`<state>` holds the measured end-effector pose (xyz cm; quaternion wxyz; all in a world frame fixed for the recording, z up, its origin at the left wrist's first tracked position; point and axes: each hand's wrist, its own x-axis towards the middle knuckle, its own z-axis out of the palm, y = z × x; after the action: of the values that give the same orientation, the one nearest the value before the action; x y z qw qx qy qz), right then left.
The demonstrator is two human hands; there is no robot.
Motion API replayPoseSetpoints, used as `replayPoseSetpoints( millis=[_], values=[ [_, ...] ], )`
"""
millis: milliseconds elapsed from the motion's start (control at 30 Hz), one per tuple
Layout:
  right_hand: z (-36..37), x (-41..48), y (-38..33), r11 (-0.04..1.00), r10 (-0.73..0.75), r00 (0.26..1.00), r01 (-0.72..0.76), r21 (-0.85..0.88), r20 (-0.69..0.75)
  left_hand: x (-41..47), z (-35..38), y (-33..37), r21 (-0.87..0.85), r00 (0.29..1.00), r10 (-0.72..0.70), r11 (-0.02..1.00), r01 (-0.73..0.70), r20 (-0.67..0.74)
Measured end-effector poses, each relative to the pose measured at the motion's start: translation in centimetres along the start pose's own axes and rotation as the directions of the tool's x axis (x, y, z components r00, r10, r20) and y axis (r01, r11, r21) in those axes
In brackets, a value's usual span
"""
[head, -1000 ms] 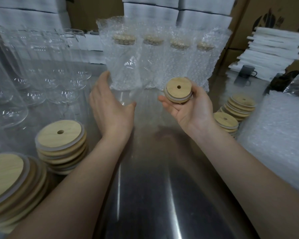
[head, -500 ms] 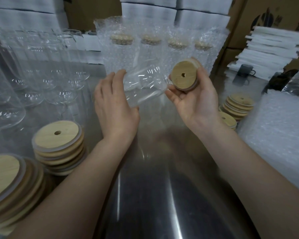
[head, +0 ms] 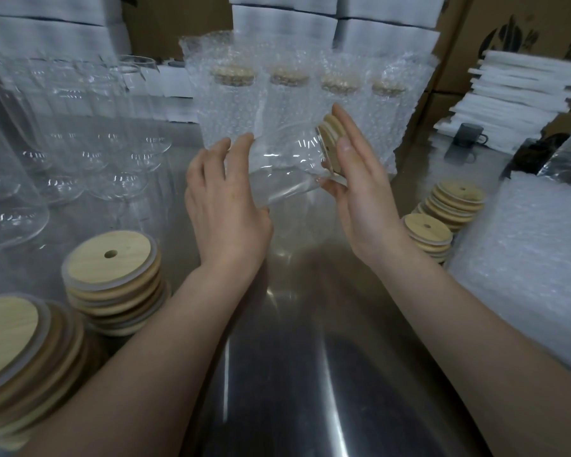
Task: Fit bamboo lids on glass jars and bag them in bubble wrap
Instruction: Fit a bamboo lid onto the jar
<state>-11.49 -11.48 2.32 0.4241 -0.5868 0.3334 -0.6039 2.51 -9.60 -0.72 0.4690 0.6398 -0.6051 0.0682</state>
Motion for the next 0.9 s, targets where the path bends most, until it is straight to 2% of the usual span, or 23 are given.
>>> replayPoseSetpoints(
  millis=[267, 900],
  values=[
    [-0.06, 0.14, 0.54, 0.993, -0.010, 1.000, 0.008, -0.118, -0.016, -0.11, 0.12, 0.13, -0.004, 1.000, 0.012, 1.000, -0.012, -0.025],
    [0.61, -0.24, 0.24, 0.990, 0.039, 0.999, -0.035, -0.139, 0.029, -0.16, 0.13, 0.13, -0.014, 0.997, 0.007, 1.000, -0.008, -0.072]
  ],
)
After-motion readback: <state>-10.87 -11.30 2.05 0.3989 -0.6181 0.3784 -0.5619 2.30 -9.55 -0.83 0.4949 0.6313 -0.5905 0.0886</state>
